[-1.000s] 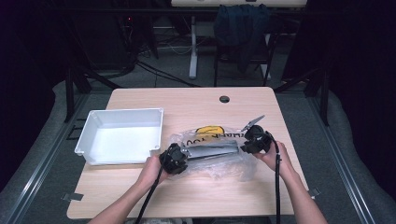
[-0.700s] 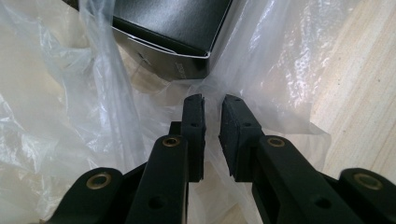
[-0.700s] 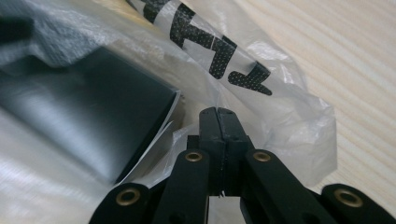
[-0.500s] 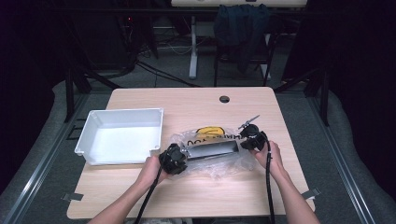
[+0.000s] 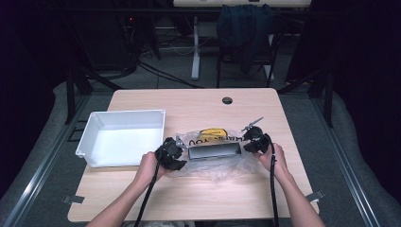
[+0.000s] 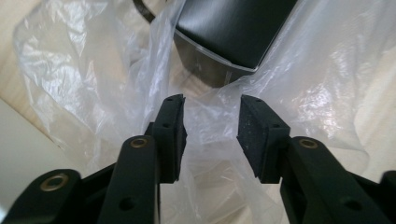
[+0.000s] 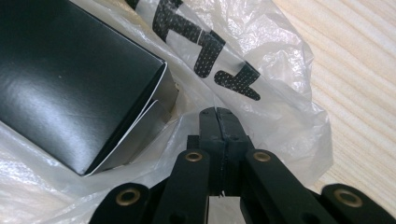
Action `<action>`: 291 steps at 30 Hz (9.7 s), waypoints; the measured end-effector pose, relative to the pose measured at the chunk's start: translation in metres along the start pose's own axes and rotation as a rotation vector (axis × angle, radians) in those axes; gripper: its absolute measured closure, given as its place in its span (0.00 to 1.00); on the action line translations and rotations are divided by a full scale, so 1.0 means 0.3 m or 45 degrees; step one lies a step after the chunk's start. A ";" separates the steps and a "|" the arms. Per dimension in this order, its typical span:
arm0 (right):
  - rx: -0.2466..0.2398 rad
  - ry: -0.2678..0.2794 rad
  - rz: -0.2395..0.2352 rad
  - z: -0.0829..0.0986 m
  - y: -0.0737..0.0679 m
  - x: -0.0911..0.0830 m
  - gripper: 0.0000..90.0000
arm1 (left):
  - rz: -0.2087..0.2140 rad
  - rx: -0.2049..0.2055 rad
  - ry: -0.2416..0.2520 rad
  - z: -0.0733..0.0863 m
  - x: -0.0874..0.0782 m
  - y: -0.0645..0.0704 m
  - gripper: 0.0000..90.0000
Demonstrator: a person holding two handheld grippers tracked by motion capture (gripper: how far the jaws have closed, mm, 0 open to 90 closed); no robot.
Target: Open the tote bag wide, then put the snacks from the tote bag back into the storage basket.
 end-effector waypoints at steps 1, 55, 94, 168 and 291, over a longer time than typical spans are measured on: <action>-0.009 -0.023 0.007 0.000 0.003 -0.002 1.00 | 0.002 -0.003 -0.005 -0.001 0.009 -0.001 0.66; 0.012 0.145 -0.241 0.008 0.029 -0.222 0.18 | 0.060 0.054 0.233 -0.053 -0.168 -0.036 0.20; 0.017 0.092 -0.260 0.162 0.061 -0.257 0.06 | 0.159 0.381 0.158 -0.211 -0.152 -0.031 0.32; -0.016 0.080 -0.248 0.168 0.051 -0.238 0.08 | 0.276 0.617 -0.111 -0.290 -0.024 -0.021 0.48; -0.011 0.111 -0.205 0.196 0.071 -0.259 0.08 | 0.124 0.502 -0.055 0.227 -0.595 -0.517 0.48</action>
Point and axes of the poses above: each handheld gripper's, and its own axes: x roughly forward along the jaws, z roughly out of its underside, y roughly to its right, the point moved 5 cm from there along x, roughly forward along the jaws, and after that the axes turned 7 degrees about x, right-handed, at the moved point
